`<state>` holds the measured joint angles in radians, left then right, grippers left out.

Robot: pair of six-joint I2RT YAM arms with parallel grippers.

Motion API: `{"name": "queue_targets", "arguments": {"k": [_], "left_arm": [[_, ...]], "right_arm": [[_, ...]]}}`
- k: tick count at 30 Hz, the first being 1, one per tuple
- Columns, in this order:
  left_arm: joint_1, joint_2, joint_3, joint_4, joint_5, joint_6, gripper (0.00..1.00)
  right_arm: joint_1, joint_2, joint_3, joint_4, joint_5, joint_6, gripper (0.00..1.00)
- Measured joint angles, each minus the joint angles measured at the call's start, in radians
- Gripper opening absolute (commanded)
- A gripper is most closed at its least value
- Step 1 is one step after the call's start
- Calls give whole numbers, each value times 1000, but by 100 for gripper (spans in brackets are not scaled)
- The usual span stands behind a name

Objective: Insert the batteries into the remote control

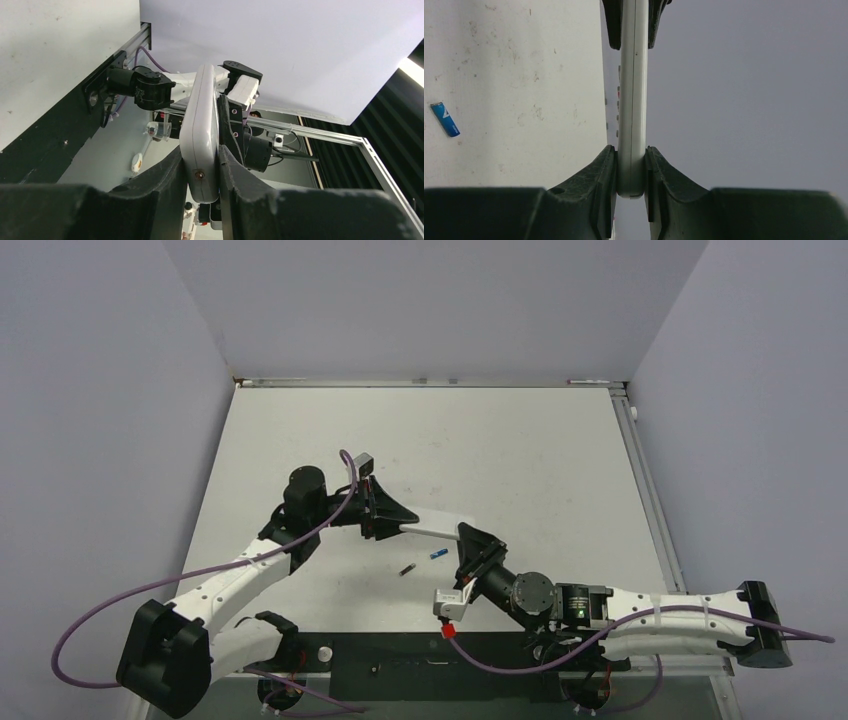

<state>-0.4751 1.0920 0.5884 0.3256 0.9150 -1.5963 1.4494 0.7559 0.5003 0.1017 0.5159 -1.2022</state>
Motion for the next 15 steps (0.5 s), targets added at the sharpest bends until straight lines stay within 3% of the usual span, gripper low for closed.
{"name": "queue_targets", "arguments": {"k": [2,5,10,15], "left_arm": [[0,0,-4,16,3,-16,0],[0,0,-6,31,6,-42,0],[-1,-6,-22,50,6,-53,0],[-1,-21,-28,65,6,-35,0]], "right_arm": [[6,0,-2,14,11,-7,8],[15,4,-8,27,26,-19,9],[31,7,-14,39,43,-19,32],[32,5,-14,40,55,7,47]]}}
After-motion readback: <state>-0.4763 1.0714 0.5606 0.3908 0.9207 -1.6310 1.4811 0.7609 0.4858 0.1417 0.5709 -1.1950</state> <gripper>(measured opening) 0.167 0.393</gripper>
